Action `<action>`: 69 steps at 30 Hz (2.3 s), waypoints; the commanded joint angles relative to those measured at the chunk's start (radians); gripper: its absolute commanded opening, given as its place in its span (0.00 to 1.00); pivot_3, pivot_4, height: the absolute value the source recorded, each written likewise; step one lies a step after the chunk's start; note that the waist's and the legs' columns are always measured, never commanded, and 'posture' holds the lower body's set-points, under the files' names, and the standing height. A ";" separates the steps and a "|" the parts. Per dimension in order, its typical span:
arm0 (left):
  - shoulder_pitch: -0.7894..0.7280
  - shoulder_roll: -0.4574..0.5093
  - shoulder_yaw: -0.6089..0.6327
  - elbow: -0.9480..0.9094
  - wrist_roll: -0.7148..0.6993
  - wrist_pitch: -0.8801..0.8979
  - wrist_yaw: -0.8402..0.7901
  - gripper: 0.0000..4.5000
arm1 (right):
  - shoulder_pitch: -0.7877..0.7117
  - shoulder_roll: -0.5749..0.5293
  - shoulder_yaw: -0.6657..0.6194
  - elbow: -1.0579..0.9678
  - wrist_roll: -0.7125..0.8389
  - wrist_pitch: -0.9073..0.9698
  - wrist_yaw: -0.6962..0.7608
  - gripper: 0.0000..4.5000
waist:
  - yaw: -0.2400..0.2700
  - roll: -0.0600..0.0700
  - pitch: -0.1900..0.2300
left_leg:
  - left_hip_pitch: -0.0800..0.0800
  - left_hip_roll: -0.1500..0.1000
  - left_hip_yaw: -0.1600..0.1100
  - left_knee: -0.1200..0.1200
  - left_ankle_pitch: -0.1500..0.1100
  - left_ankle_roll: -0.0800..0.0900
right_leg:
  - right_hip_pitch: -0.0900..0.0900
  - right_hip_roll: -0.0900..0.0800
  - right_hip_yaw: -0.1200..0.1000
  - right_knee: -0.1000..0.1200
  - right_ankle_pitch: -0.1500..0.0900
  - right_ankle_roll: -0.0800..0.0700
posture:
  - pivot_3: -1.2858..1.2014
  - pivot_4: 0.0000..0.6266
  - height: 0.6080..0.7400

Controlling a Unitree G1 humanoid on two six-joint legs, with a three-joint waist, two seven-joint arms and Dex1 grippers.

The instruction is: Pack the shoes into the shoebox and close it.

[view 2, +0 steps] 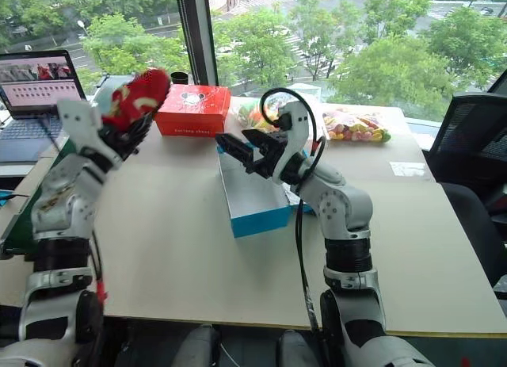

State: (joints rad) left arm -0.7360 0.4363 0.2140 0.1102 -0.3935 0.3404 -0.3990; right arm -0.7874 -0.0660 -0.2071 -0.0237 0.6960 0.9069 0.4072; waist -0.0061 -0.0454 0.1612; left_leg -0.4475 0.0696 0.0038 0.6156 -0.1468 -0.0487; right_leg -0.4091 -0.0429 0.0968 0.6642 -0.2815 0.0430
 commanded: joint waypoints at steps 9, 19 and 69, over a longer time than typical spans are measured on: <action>-0.032 -0.150 -0.150 -0.265 -0.052 0.194 0.034 0.55 | -0.108 0.067 -0.316 0.035 0.417 0.141 -0.289 1.00 | -0.038 0.001 0.000 | 0.001 0.000 -0.001 0.000 0.000 0.000 | 0.000 0.000 0.000 0.000 0.000 0.000 | 0.52 0.24 0.99; -0.030 -0.196 -0.164 -0.301 -0.058 0.227 0.040 0.55 | -0.126 0.045 -0.320 0.020 0.563 0.105 -0.406 1.00 | -0.037 0.001 0.000 | 0.000 -0.001 -0.002 0.000 0.000 0.001 | 0.001 0.000 0.000 -0.001 0.000 0.000 | 0.52 0.24 0.99; 0.490 0.246 0.031 -0.585 -0.238 0.368 -0.270 1.00 | -0.245 -0.266 0.530 0.327 -0.373 -0.335 0.101 0.06 | -0.031 0.007 0.005 | -0.003 -0.001 -0.002 -0.002 0.001 0.001 | -0.004 0.000 -0.001 -0.001 -0.002 -0.002 | 0.52 0.24 0.99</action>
State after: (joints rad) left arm -0.2623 0.6840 0.2319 -0.4057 -0.5986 0.7020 -0.6781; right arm -1.0233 -0.3149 0.3113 0.2566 0.4092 0.6939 0.4805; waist -0.0369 -0.0388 0.1659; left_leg -0.4506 0.0689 0.0015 0.6136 -0.1462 -0.0477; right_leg -0.4133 -0.0428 0.0961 0.6637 -0.2838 0.0407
